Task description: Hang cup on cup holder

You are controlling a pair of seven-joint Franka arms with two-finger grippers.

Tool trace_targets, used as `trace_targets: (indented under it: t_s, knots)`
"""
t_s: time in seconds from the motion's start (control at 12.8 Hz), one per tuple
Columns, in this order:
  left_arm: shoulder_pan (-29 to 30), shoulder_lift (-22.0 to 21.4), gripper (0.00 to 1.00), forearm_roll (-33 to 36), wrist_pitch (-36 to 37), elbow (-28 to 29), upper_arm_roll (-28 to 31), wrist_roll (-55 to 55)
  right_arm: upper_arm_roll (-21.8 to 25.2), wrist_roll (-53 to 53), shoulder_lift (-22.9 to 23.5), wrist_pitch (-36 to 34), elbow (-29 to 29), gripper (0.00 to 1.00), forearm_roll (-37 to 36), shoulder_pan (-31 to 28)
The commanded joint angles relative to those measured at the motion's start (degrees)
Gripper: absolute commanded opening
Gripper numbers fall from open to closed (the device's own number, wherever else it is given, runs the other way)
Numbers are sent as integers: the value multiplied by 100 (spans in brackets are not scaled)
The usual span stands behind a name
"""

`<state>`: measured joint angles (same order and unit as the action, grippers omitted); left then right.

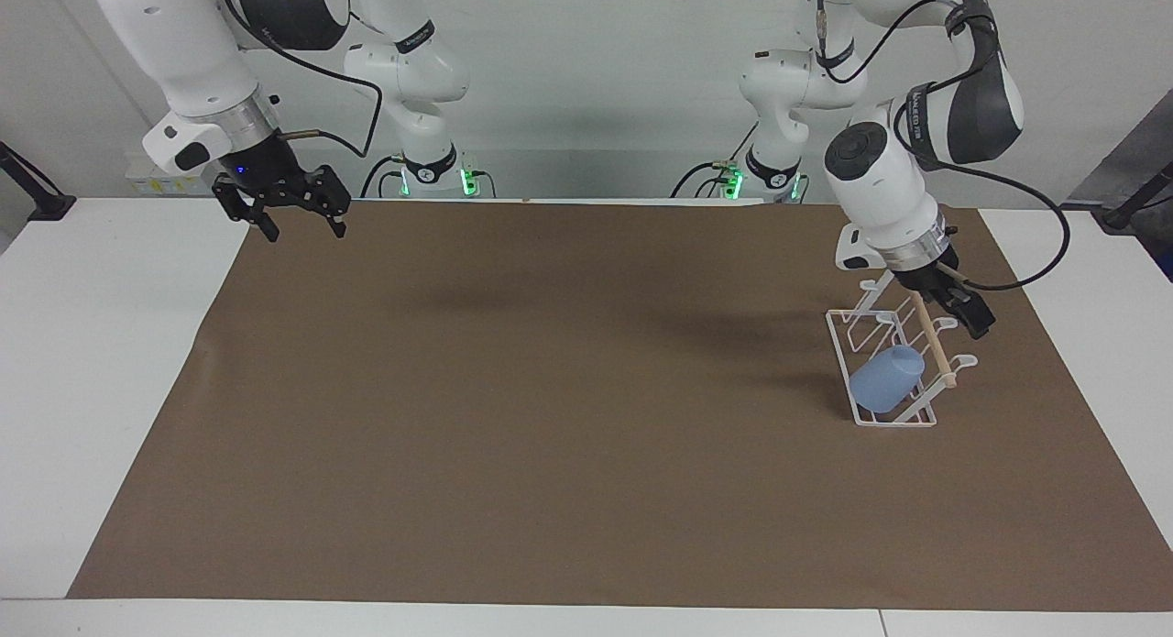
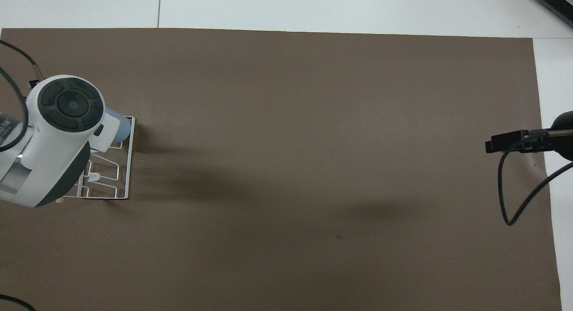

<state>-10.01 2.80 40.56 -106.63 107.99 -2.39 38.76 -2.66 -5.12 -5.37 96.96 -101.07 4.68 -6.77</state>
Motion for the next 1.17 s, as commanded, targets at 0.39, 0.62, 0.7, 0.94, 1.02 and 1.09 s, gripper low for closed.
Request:
trace_targets:
  t_s: [0.39,0.62,0.7,0.94,1.02,1.09]
  knots:
    - [517,-613,100,-2067,871,-146,-24,-1129,47,-85,-114,121,-132,100,-143,9]
    - [622,-684,100,-2682,916,-225,-7,-2510,47,-76,-79,261,-70,100,-134,9]
    - [762,-675,100,-3024,968,-330,-16,-2810,47,-76,-79,279,-70,100,-143,9]
    - [904,-667,100,-3851,1267,-629,-24,-3356,55,-85,-79,245,-79,100,-152,-87]
    - [895,-623,100,-3906,1328,-787,-33,-3427,55,-85,-79,236,-79,100,-169,-88]
    - [886,-623,100,-3915,1372,-858,-51,-3437,55,-85,-79,262,-79,100,-265,-88]
